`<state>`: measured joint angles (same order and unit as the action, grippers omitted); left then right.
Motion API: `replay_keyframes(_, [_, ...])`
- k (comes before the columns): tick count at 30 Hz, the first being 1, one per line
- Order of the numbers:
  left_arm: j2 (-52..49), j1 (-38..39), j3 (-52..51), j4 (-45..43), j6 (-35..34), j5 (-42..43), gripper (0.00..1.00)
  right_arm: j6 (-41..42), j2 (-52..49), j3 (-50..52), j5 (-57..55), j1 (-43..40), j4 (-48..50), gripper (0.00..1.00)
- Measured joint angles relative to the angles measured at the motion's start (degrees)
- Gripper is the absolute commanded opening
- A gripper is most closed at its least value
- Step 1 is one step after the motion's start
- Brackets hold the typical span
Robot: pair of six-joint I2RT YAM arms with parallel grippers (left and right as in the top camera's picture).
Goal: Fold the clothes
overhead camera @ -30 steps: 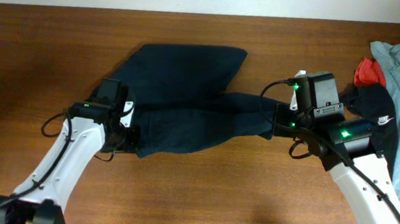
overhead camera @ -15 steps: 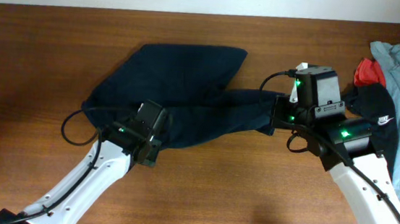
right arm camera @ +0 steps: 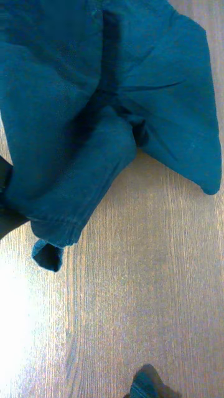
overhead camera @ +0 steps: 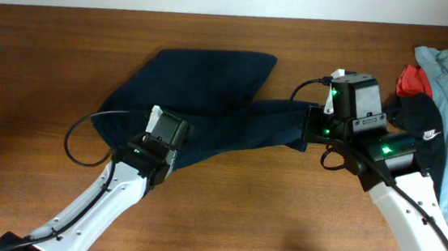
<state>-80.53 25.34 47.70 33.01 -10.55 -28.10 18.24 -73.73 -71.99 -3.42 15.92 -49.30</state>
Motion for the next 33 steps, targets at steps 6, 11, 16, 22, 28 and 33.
replay_keyframes(6, [0.0, 0.0, 0.0, -0.1, -0.1, -2.7, 0.91, -0.2, 0.0, 0.0, 0.0, 0.0, -1.3, 0.05])
replay_keyframes(11, [0.0, 0.0, 0.0, -1.0, -0.2, -3.5, 0.95, -0.3, 0.0, 0.0, 0.1, -3.1, -2.9, 0.04])
replay_keyframes(16, [0.0, 0.0, 0.0, -5.0, -0.2, -3.7, 0.77, -0.5, 0.0, 0.0, 0.7, -5.8, -3.7, 0.04])
replay_keyframes(22, [-0.7, 0.0, 0.0, -6.7, 0.1, -3.1, 0.77, -1.0, 0.0, 0.0, 1.3, -5.8, -3.9, 0.04])
replay_keyframes(28, [-3.5, 0.0, 0.0, -7.3, 0.3, -1.9, 0.99, -1.5, 0.0, 0.0, 1.4, -5.8, -4.1, 0.04])
replay_keyframes(33, [-3.5, 0.0, 0.0, -8.4, 4.9, -1.9, 0.97, -1.8, 0.0, 0.0, 1.4, -5.8, -4.5, 0.04])
